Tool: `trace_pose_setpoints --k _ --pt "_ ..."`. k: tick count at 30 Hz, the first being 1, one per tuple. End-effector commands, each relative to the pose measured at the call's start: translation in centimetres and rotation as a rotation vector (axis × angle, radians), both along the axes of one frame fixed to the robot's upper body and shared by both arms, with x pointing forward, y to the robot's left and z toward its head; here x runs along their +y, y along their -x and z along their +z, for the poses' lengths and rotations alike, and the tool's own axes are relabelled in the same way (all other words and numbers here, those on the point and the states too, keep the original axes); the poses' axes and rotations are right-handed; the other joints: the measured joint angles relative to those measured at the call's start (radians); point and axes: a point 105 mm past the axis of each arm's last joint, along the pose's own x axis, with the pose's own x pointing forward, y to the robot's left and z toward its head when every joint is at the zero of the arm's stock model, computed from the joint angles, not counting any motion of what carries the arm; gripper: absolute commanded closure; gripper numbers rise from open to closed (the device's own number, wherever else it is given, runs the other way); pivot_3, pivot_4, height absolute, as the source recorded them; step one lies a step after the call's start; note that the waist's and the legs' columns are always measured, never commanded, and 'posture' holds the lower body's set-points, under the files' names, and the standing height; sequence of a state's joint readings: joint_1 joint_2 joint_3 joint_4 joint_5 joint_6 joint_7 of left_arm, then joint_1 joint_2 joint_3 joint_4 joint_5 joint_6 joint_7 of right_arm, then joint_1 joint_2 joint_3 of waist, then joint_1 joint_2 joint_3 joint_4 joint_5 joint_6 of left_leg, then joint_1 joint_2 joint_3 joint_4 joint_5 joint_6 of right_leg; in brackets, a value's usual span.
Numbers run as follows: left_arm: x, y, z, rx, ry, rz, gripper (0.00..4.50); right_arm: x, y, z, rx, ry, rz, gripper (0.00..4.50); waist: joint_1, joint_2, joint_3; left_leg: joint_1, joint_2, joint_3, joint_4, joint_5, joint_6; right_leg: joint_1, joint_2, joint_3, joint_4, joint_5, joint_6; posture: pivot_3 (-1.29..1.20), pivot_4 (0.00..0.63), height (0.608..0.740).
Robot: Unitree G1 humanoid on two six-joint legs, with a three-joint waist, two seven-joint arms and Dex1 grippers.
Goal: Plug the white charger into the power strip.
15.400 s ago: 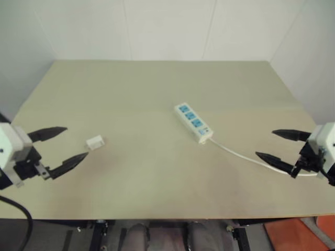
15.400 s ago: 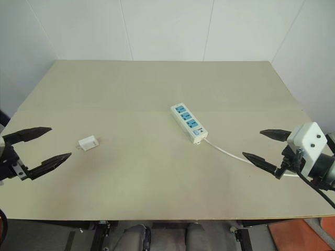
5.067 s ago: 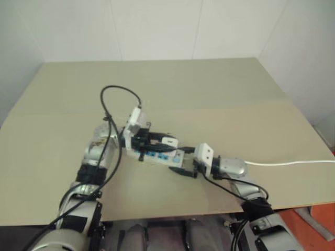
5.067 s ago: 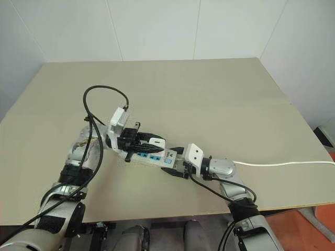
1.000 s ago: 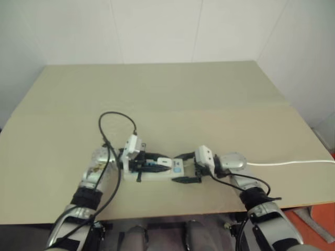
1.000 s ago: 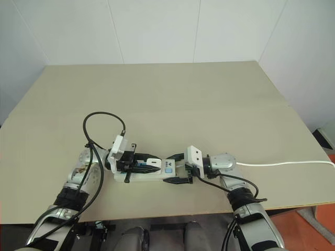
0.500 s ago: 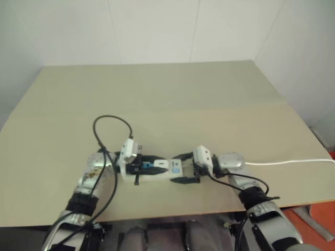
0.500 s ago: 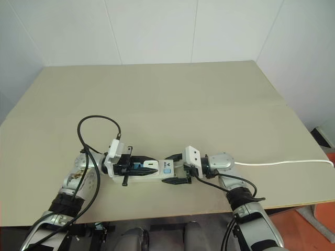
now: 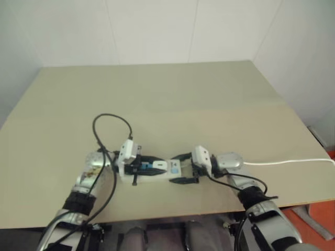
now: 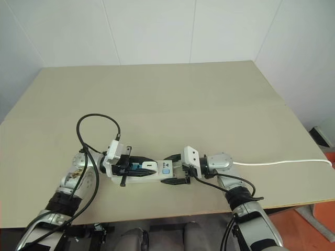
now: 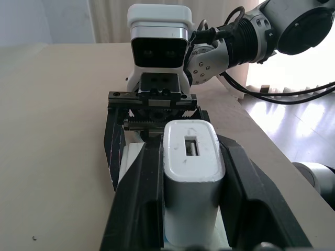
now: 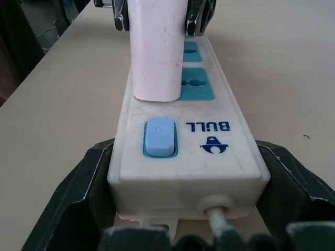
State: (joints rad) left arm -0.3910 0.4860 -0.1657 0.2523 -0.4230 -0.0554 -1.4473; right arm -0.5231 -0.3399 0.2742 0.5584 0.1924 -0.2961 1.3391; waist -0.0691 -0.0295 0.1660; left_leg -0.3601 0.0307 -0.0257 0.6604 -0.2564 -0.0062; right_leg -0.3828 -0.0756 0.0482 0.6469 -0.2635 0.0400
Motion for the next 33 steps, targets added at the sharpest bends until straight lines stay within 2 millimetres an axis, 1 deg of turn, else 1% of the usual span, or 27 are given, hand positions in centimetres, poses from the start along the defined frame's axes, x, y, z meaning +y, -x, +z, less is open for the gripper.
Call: trace_pose_setpoints --k 1,12,24,26,27,29,33 --pt "2.73 0.25 -3.04 0.098 -0.138 0.075 3.47 -2.15 0.27 -2.44 0.083 0.097 -0.046 1.09 0.001 0.001 -0.001 0.000 0.000 0.000 0.000 0.000 0.000 0.000 0.000 0.000 0.000 0.000 0.000 0.00 0.150 0.740" --pt "2.40 0.49 -3.48 0.146 -0.155 0.143 3.47 -2.20 0.27 -2.54 0.086 0.097 -0.050 1.09 0.002 0.003 -0.003 0.000 0.001 0.000 0.000 0.000 0.000 0.000 0.000 0.000 0.000 0.000 0.000 0.00 0.150 0.740" --pt "2.52 0.43 -3.28 0.156 -0.154 0.152 3.47 -2.13 0.25 -2.50 0.082 0.096 -0.051 1.09 0.002 0.003 -0.003 0.000 0.001 0.000 0.000 0.000 0.000 0.000 0.001 0.000 0.000 0.000 0.000 0.00 0.150 0.740" --pt "2.54 0.42 -3.32 0.164 -0.154 0.153 2.76 -2.13 0.25 -2.50 0.082 0.095 -0.051 1.09 0.001 0.003 -0.003 0.000 0.001 0.001 0.000 0.000 0.000 0.000 0.001 0.000 0.000 0.000 0.000 0.00 0.150 0.740" --pt "2.51 0.36 -3.29 0.164 -0.148 0.156 2.55 -2.13 0.25 -2.51 0.083 0.096 -0.051 1.09 0.001 0.004 -0.003 0.000 0.001 0.001 0.000 0.000 0.000 0.000 0.001 0.000 0.000 0.000 0.000 0.00 0.150 0.740" --pt "2.47 0.26 -3.22 0.162 -0.141 0.158 1.95 -2.12 0.23 -2.52 0.086 0.095 -0.052 1.09 0.009 0.007 -0.005 0.001 0.001 0.001 -0.001 0.000 0.000 0.000 0.000 0.000 -0.001 0.000 0.000 0.00 0.150 0.740" --pt "2.40 0.18 -3.07 0.151 -0.125 0.162 0.67 -2.09 0.23 -2.54 0.086 0.094 -0.050 1.09 0.024 0.008 -0.005 0.004 0.001 0.001 -0.001 0.000 0.000 0.004 0.000 0.000 -0.002 0.000 0.000 0.00 0.150 0.740"
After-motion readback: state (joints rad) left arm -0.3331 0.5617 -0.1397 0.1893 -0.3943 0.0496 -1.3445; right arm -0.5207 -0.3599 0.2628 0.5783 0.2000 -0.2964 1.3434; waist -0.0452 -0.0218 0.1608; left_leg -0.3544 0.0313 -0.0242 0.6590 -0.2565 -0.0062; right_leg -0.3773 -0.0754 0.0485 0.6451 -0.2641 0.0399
